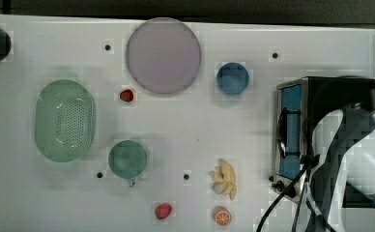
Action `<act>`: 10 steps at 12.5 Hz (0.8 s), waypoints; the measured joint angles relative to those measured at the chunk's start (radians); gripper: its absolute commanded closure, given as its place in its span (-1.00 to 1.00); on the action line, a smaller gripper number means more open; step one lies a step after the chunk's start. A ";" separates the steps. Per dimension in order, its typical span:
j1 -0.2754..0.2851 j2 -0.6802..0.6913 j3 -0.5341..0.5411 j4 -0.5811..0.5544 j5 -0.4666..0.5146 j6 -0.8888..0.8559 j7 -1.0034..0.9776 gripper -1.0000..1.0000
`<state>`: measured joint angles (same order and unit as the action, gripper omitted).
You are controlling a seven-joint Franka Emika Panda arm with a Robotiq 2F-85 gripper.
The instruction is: Pick Ketchup from oven and place it on table.
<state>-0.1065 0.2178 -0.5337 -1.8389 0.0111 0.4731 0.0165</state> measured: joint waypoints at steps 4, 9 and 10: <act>0.027 -0.101 0.084 0.225 0.017 -0.208 0.000 -0.29; 0.098 -0.211 0.316 0.289 0.016 -0.358 0.000 -0.29; 0.118 -0.200 0.370 0.280 0.016 -0.372 0.000 -0.29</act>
<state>0.0112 0.0178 -0.1632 -1.5586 0.0269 0.1008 0.0165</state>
